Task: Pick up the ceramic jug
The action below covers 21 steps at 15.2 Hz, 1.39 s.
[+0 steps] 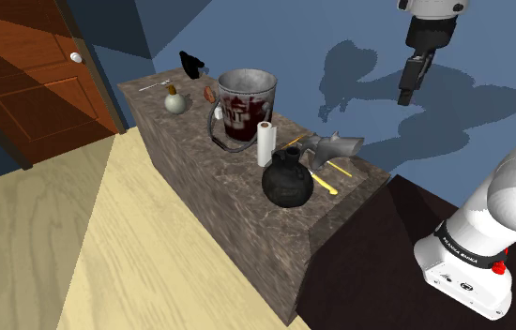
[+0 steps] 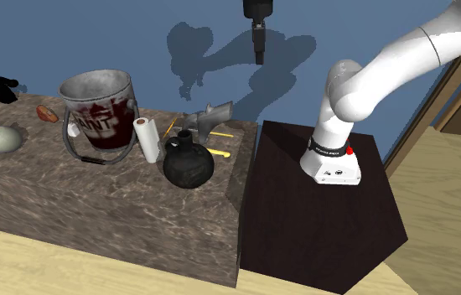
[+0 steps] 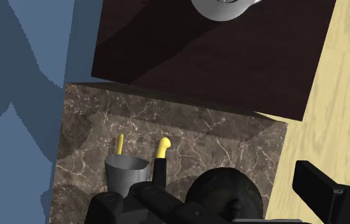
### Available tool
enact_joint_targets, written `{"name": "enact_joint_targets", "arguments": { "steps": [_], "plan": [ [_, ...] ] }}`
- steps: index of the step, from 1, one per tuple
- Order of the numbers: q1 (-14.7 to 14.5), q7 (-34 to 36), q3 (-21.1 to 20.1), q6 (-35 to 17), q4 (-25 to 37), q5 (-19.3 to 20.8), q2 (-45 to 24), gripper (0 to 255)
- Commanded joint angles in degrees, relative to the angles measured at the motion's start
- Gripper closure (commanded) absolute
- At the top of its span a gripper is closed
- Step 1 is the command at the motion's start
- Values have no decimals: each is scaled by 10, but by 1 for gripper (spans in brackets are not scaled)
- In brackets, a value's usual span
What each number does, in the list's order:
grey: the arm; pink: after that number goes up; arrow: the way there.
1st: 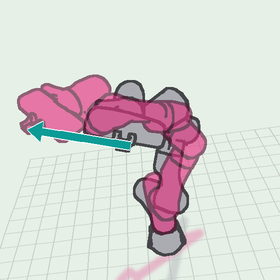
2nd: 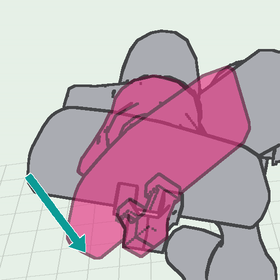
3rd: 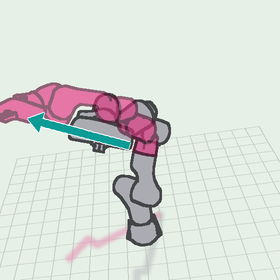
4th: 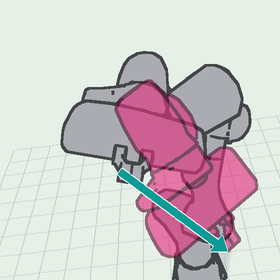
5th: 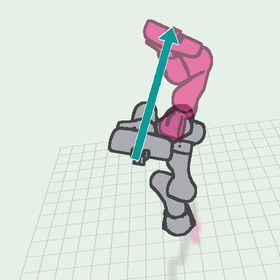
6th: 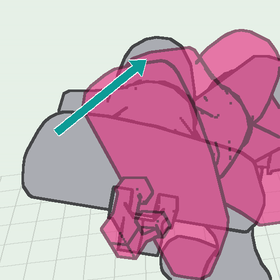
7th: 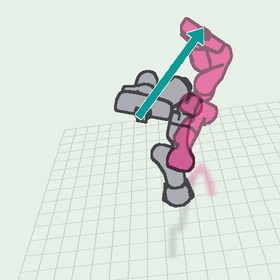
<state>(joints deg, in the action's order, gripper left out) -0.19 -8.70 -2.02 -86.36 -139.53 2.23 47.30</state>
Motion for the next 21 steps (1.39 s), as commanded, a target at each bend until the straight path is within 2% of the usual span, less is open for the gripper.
{"name": "enact_joint_targets", "arguments": {
  "steps": [1, 11, 21],
  "plan": [
    [0, 0, 0, 0, 0, 0, 0, 0],
    [-14, 38, -35, -191, -17, -27, -169, 0],
    [-23, 76, -66, -346, 47, -26, -383, 0]
  ]
}}
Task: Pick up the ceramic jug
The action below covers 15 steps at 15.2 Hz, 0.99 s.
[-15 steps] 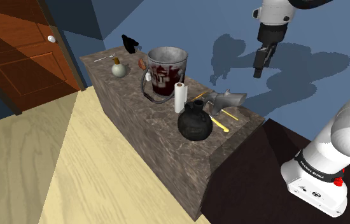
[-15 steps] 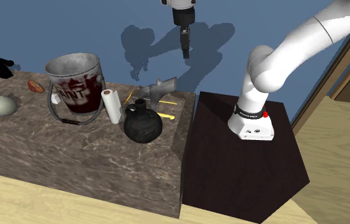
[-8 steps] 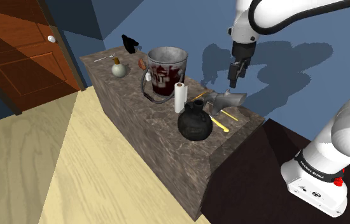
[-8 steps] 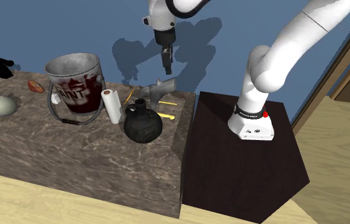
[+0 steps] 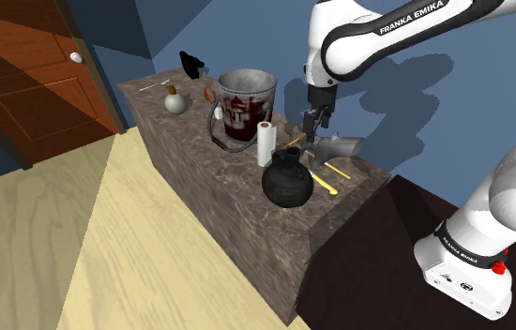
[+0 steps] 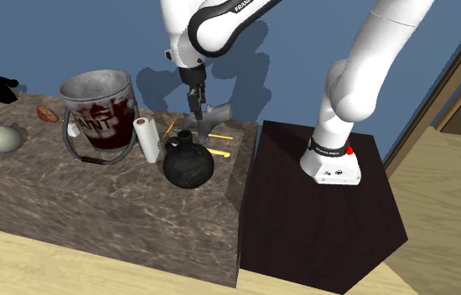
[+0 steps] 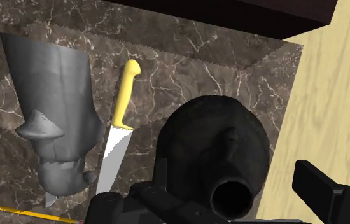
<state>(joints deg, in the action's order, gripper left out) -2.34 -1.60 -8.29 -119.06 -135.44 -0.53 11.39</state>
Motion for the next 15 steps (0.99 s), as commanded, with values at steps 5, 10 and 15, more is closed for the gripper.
{"name": "enact_joint_targets", "arguments": {
  "steps": [5, 10, 15],
  "plan": [
    [-7, 27, -14, -72, 67, 15, -136, 0],
    [-12, 39, -15, -104, 92, 25, -192, 0],
    [-13, 44, -14, -143, 81, 33, -222, 0]
  ]
}}
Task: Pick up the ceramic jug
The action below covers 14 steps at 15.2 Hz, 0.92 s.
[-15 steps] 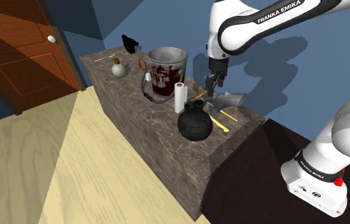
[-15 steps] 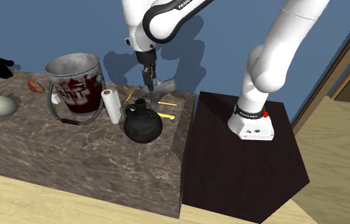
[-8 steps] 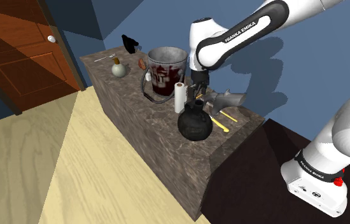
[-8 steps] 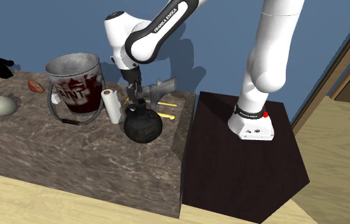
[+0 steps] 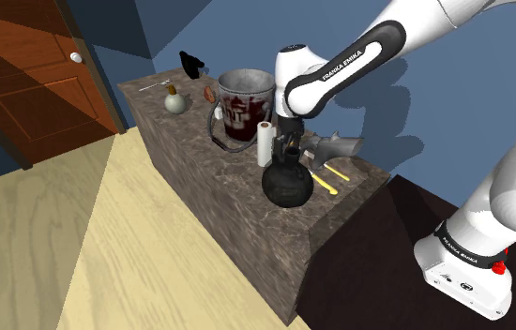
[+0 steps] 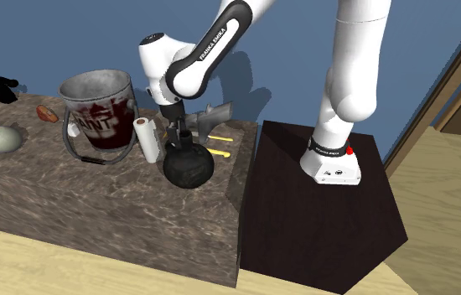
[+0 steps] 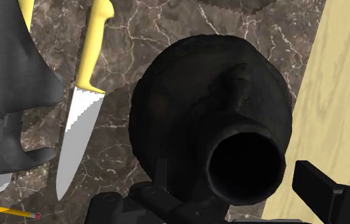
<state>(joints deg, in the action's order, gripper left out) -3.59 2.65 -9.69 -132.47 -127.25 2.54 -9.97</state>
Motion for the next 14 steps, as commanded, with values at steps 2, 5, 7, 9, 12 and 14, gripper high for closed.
{"name": "enact_joint_targets", "arguments": {
  "steps": [2, 5, 7, 9, 12, 14],
  "plan": [
    [0, 1, 1, -9, -1, 2, -8, 0],
    [0, 1, 0, -9, -1, 2, -7, 255],
    [0, 2, 0, -9, -1, 2, -8, 255],
    [0, 1, 0, -9, -2, 2, -7, 255],
    [0, 1, 1, -9, -1, 2, -8, 255],
    [0, -1, 0, 5, 3, -1, 3, 255]
  ]
}}
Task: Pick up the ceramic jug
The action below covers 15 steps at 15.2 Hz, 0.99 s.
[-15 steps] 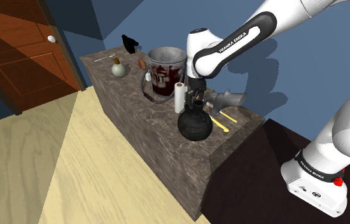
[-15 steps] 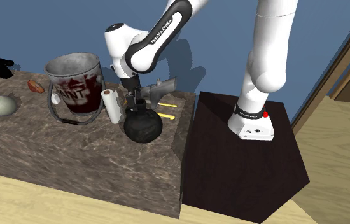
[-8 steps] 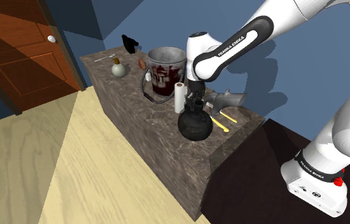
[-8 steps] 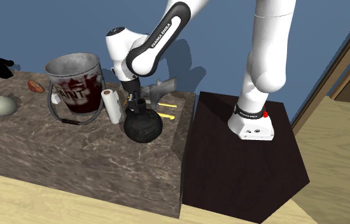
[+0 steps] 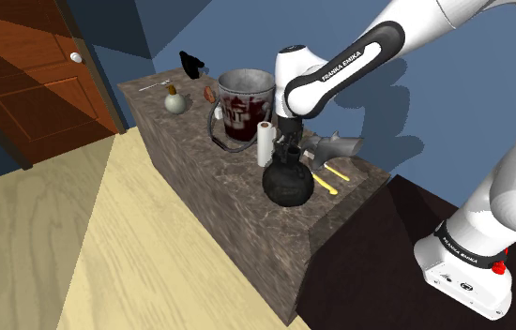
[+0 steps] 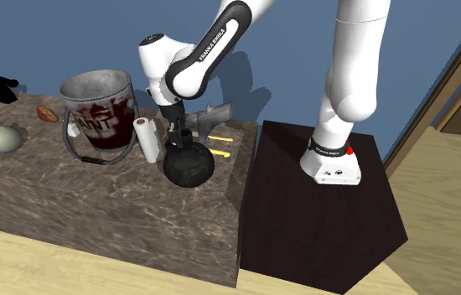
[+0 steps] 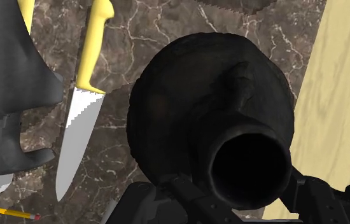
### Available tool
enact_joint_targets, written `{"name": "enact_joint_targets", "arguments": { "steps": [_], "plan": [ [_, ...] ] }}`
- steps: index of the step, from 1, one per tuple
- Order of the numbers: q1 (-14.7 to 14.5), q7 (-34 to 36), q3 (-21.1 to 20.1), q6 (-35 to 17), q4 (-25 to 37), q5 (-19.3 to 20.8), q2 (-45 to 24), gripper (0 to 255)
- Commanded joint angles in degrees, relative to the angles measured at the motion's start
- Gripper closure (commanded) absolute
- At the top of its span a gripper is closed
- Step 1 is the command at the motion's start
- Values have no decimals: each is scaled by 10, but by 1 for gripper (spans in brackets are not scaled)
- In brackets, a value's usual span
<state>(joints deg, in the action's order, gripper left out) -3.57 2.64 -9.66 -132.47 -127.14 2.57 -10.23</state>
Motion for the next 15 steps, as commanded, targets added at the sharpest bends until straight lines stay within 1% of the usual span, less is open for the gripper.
{"name": "enact_joint_targets", "arguments": {
  "steps": [1, 13, 15],
  "plan": [
    [0, -1, -1, 12, 3, -3, 11, 255],
    [2, -11, -3, 99, 36, -16, 66, 255],
    [2, -11, -3, 100, 36, -16, 67, 255]
  ]
}}
